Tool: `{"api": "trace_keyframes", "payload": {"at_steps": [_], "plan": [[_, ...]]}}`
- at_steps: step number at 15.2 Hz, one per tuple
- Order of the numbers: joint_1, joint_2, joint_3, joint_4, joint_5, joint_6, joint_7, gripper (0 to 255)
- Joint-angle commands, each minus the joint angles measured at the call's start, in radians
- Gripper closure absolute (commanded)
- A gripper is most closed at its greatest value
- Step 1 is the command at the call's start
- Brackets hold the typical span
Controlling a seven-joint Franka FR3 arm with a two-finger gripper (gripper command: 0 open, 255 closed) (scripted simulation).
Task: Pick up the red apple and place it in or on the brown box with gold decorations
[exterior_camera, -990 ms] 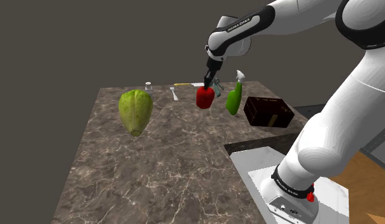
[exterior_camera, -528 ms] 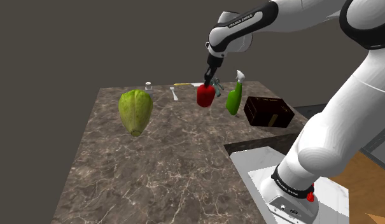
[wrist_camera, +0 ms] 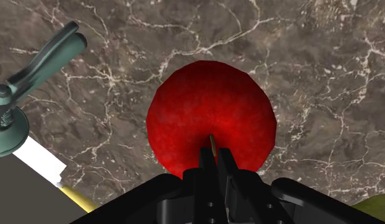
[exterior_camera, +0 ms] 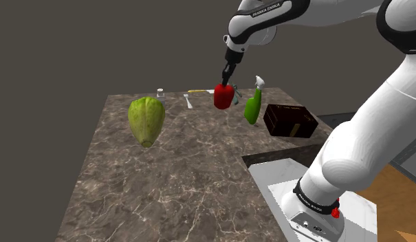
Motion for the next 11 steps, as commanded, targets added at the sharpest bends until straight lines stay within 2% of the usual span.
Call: {"api": "trace_keyframes", "payload": {"at_steps": [1, 11], "plan": [[0.0, -0.009, 0.001, 0.018, -0.004, -0.027, 0.005, 255], [0.0, -0.036, 0.005, 0.126, -0.017, -0.16, 0.022, 255]]}}
